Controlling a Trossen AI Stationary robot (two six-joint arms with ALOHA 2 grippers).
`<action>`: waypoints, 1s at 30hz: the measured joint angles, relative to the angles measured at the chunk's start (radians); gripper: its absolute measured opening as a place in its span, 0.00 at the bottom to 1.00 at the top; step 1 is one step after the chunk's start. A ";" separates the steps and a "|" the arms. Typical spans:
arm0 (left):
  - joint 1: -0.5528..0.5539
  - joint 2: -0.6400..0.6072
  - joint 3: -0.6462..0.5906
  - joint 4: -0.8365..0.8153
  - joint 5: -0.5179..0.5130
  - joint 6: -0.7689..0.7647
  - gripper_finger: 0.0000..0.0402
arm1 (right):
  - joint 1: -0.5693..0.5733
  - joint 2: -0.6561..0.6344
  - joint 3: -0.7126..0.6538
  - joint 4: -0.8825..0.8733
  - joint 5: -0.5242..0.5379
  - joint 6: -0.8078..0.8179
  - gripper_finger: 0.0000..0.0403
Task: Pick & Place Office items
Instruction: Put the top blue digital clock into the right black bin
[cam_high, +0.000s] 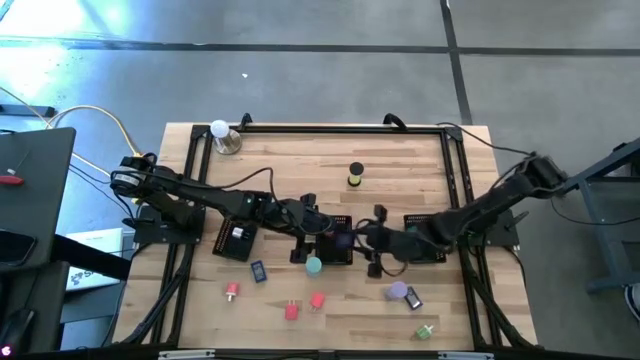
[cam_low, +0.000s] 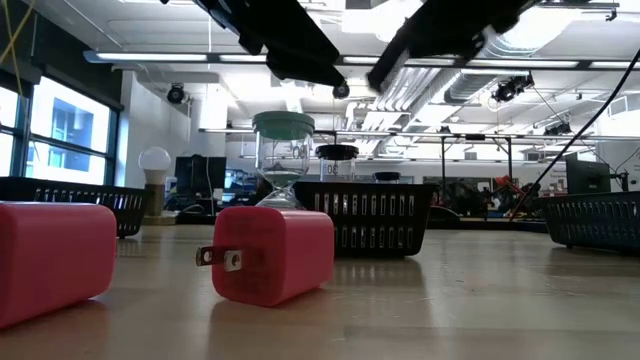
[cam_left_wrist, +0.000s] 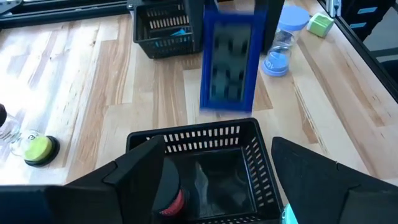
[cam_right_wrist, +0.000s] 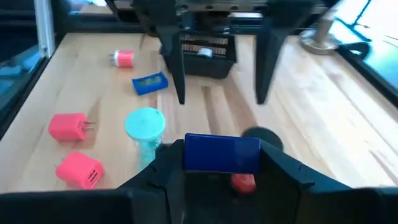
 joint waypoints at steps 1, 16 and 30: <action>0.000 0.000 0.000 0.000 -0.001 0.000 0.72 | 0.025 -0.012 0.000 -0.011 0.041 0.028 0.35; 0.007 0.000 0.000 0.000 -0.002 -0.007 0.72 | 0.421 -0.084 0.001 -0.454 0.480 0.676 0.35; 0.009 0.000 0.000 0.043 -0.002 -0.007 0.72 | 0.503 -0.088 0.020 -1.022 0.317 1.302 0.35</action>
